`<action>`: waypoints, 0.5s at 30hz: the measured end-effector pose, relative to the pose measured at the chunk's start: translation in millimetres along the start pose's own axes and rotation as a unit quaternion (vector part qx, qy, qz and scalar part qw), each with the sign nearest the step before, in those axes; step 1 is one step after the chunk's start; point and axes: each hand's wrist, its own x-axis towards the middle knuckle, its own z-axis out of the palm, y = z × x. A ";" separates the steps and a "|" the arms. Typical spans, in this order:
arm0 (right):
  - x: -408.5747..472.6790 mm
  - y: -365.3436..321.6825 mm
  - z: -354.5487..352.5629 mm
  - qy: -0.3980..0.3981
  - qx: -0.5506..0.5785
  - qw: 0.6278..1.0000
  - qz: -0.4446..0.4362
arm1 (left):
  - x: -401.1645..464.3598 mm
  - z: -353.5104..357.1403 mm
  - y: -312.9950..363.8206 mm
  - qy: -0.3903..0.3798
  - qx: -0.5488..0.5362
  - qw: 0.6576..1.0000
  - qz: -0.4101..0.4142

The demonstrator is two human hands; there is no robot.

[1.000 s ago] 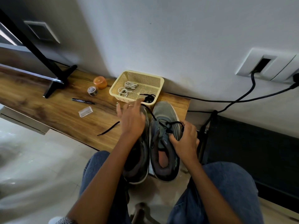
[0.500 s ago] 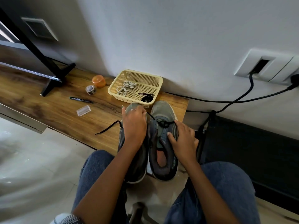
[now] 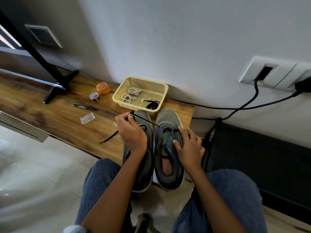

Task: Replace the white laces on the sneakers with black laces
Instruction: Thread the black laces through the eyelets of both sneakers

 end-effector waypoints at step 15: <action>23.6 -13.8 -21.0 0.031 0.069 0.996 -0.040 | 4.5 -11.9 0.9 -0.274 0.245 0.930 0.025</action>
